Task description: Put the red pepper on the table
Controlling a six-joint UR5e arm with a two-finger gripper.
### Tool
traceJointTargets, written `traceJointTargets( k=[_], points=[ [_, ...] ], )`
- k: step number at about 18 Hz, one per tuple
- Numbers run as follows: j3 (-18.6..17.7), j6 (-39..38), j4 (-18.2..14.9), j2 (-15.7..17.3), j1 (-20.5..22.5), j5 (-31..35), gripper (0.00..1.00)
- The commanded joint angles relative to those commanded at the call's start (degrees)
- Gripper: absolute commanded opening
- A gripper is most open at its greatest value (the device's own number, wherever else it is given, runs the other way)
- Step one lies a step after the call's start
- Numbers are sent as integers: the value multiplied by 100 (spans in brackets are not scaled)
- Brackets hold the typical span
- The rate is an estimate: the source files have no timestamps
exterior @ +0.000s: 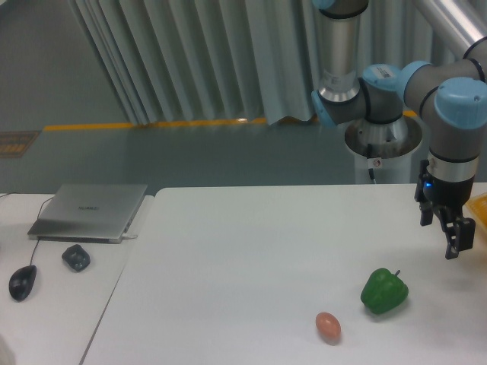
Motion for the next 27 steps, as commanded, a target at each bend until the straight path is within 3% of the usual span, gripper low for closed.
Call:
traceJointTargets(
  k=[8,14,21,25,27],
  points=[
    [0,35,9,0,44,26,100],
    [0,131,35,18,439,44,100],
    [0,1527,44,0,799,483,100],
    [-52,2739,44,9,1203,852,100],
    [-61,2952,35,18,1405,870,100]
  ],
)
